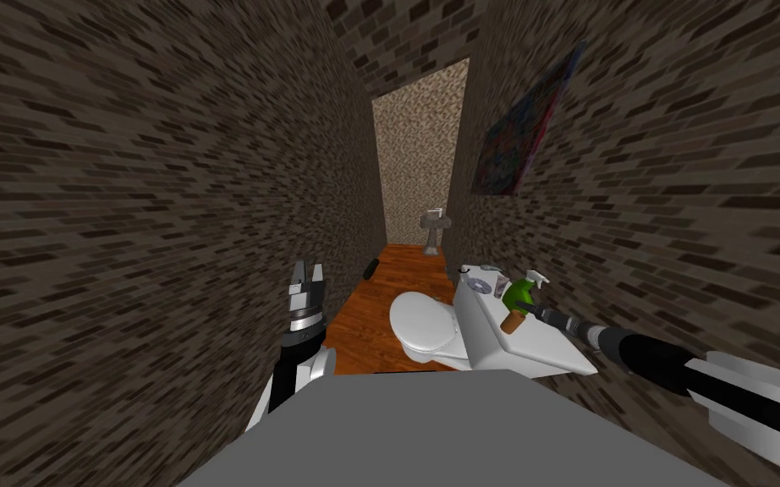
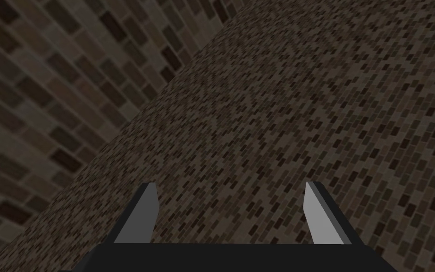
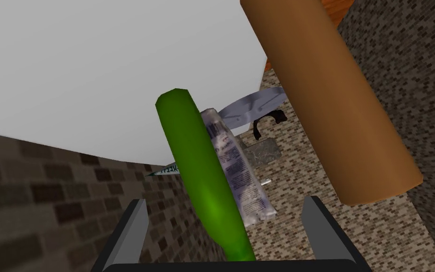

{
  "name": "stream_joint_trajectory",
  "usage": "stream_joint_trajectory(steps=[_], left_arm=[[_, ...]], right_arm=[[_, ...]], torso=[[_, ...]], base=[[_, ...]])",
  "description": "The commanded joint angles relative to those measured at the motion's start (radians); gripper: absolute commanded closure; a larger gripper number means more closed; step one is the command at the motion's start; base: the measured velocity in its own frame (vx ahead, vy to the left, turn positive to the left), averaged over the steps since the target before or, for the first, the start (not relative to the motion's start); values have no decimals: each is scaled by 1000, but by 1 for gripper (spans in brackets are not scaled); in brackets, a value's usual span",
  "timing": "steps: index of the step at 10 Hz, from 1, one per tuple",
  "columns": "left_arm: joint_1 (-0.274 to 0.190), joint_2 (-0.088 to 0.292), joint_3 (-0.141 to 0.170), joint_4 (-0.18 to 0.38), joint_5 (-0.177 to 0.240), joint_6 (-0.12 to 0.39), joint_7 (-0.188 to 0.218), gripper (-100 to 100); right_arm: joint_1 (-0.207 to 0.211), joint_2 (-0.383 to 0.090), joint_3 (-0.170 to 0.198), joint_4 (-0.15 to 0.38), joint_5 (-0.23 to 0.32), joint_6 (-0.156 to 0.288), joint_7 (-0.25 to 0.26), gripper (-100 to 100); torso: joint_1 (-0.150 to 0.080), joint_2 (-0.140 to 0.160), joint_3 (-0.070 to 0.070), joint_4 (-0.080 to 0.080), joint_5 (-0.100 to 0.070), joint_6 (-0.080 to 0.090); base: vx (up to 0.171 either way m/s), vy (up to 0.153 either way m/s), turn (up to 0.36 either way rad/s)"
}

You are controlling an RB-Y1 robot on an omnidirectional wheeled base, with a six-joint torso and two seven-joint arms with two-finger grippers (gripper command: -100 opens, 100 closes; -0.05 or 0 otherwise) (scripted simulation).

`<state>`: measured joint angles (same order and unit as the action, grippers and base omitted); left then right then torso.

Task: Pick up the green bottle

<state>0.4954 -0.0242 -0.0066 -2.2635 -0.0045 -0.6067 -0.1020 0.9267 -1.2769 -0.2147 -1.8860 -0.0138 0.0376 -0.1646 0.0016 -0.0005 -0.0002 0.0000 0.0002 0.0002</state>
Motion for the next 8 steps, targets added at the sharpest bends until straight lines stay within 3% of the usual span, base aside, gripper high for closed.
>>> stream_joint_trajectory(steps=[1, 8], left_arm=[[0, 0, 0, 0, 0, 0, 0, 0], [0, 0, 0, 0, 0, 0, 0, 0]], right_arm=[[7, -35, -6, 9, -5, 11, -3, -100], [72, -230, -39, 83, -15, 78, -6, -100]], torso=[[0, 0, 0, 0, 0, 0], [0, 0, 0, 0, 0, 0]], base=[[9, 21, 30], [8, 23, 54]])
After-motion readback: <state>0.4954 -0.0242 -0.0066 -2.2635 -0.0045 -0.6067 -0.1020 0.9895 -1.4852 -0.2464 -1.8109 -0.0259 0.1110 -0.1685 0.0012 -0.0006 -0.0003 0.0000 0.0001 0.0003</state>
